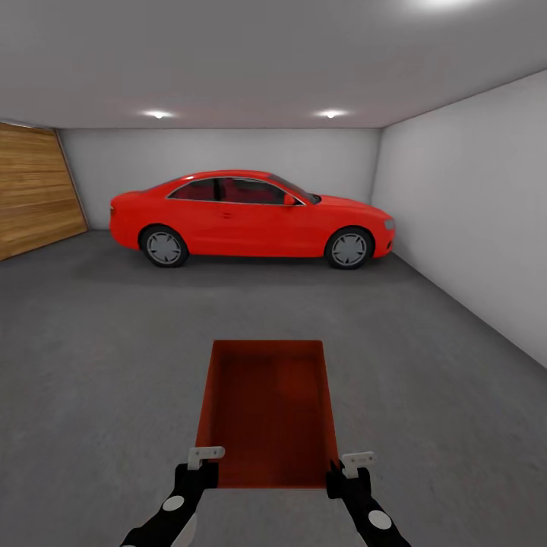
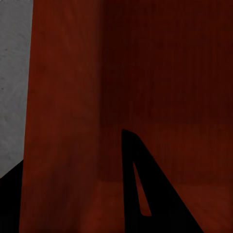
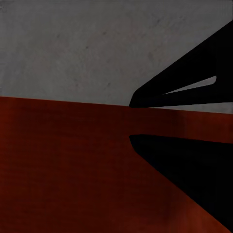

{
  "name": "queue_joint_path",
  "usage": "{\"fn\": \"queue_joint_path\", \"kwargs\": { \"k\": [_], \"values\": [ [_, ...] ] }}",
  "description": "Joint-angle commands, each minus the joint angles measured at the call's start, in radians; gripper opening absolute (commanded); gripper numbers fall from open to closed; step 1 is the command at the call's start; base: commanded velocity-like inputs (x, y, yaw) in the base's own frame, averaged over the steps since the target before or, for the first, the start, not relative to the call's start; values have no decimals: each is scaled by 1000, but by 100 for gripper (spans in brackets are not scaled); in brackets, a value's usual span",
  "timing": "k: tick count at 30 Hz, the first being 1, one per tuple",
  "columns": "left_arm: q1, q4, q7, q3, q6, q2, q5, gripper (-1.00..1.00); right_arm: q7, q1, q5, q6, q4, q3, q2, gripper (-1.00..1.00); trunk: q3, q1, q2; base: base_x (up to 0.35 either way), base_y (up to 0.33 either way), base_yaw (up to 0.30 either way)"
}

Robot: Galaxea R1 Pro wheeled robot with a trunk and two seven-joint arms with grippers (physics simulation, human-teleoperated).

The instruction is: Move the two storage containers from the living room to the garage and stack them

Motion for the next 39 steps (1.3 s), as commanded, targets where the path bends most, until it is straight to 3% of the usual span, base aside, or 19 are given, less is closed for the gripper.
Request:
{"fn": "queue_joint_path", "kwargs": {
  "k": [1, 16, 39],
  "values": [
    [-2, -2, 53, 18, -4, 12, -4, -100, 29, -1, -11, -3, 1, 11, -1, -100, -2, 1, -2, 127, 0, 0],
    [-2, -2, 53, 18, -4, 12, -4, -100, 29, -1, -11, -3, 1, 11, -1, -100, -2, 1, -2, 18, 0, 0],
    [-2, -2, 53, 18, -4, 12, -4, -100, 29, -1, -11, -4, 1, 11, -1, -100, -2, 1, -2, 157, 0, 0]
  ]
}}
